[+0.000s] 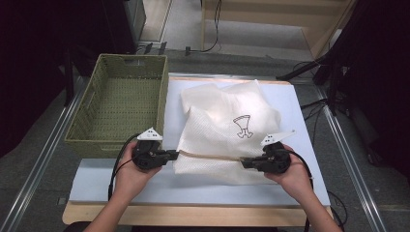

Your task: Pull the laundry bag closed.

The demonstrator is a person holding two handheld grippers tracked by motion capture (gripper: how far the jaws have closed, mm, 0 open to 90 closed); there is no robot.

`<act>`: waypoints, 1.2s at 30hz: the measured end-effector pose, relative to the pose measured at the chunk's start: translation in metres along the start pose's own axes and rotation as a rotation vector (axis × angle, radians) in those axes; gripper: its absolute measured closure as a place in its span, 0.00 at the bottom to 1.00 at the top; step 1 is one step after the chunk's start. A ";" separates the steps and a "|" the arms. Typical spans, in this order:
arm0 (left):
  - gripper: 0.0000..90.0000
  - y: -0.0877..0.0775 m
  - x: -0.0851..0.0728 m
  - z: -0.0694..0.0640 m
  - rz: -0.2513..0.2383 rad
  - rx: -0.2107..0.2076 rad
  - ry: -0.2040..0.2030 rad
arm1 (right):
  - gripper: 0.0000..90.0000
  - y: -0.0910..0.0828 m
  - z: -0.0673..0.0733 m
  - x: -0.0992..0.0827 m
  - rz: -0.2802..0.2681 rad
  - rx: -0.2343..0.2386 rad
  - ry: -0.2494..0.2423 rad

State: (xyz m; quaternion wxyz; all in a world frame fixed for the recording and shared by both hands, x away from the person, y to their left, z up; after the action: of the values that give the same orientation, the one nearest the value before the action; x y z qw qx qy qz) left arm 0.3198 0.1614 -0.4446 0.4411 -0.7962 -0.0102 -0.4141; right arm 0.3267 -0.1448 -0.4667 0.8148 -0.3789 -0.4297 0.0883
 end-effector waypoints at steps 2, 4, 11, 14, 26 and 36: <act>0.96 0.000 0.000 -0.001 0.002 0.003 0.002 | 0.98 -0.001 0.000 -0.001 0.004 -0.002 0.000; 0.96 0.000 0.000 -0.001 0.000 -0.002 0.002 | 0.98 -0.002 0.000 -0.001 0.008 -0.002 0.001; 0.96 0.000 -0.001 -0.001 0.004 -0.002 -0.005 | 0.98 -0.009 -0.005 -0.008 0.011 -0.021 -0.017; 0.96 0.000 -0.001 0.000 0.005 -0.006 -0.009 | 0.98 -0.015 -0.008 -0.012 0.004 -0.030 0.004; 0.96 0.000 0.000 -0.001 -0.001 -0.009 -0.009 | 0.98 -0.016 -0.009 -0.012 -0.003 -0.024 0.021; 0.96 0.000 -0.003 0.001 0.016 -0.002 0.005 | 0.98 -0.017 -0.010 -0.015 -0.007 -0.026 0.036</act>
State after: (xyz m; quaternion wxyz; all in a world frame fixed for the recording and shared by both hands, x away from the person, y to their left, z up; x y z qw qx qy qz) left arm 0.3184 0.1632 -0.4469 0.4435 -0.7956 -0.0025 -0.4126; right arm 0.3218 -0.1685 -0.4678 0.8177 -0.3894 -0.4177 0.0729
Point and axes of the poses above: each handheld gripper's, and its own axes: y roughly forward along the jaws, x roughly out of its top, z roughly to its left, the point moved 6 cm from there along y, roughly forward along the jaws, and after that the axes turned 1 degree about z, right-handed, at the moved point
